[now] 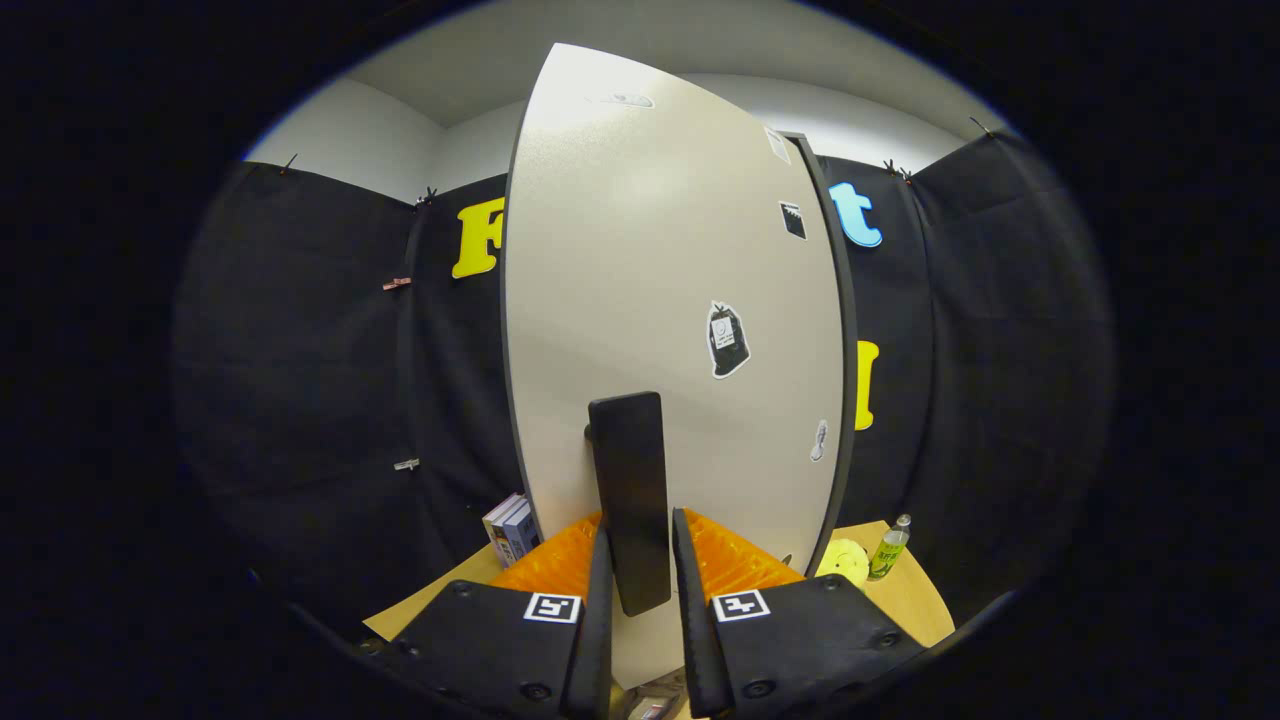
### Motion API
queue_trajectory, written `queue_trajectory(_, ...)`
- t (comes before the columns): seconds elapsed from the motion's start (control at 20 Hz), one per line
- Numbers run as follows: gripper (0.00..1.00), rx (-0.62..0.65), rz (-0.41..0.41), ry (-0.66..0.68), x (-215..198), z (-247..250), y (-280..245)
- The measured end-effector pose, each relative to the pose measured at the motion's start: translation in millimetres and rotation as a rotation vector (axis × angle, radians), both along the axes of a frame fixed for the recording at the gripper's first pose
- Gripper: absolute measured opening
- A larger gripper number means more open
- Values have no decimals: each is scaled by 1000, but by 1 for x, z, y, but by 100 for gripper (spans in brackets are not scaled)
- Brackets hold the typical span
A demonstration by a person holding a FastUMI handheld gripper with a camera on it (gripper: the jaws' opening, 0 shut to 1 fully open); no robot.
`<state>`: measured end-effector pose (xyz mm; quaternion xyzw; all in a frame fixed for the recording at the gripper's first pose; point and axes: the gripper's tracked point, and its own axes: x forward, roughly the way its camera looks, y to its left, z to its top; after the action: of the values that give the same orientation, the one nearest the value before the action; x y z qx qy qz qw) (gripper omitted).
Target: Open the shoe cabinet door, grab the shoes and put them into the shoe cabinet, then close the shoe cabinet door.
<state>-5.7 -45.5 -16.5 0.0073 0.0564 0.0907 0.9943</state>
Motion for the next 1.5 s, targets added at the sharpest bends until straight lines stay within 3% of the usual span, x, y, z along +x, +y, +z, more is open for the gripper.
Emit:
queue_trajectory(0.65, 33, -10, -121, 9, -31, 8, -82)
queue_trajectory(1.1, 31, -3, -172, -5, -38, 13, -107)
queue_trajectory(1.25, 26, -14, -215, -10, -43, 15, -123)
queue_trajectory(1.5, 27, -31, -344, -74, -72, 36, -177)
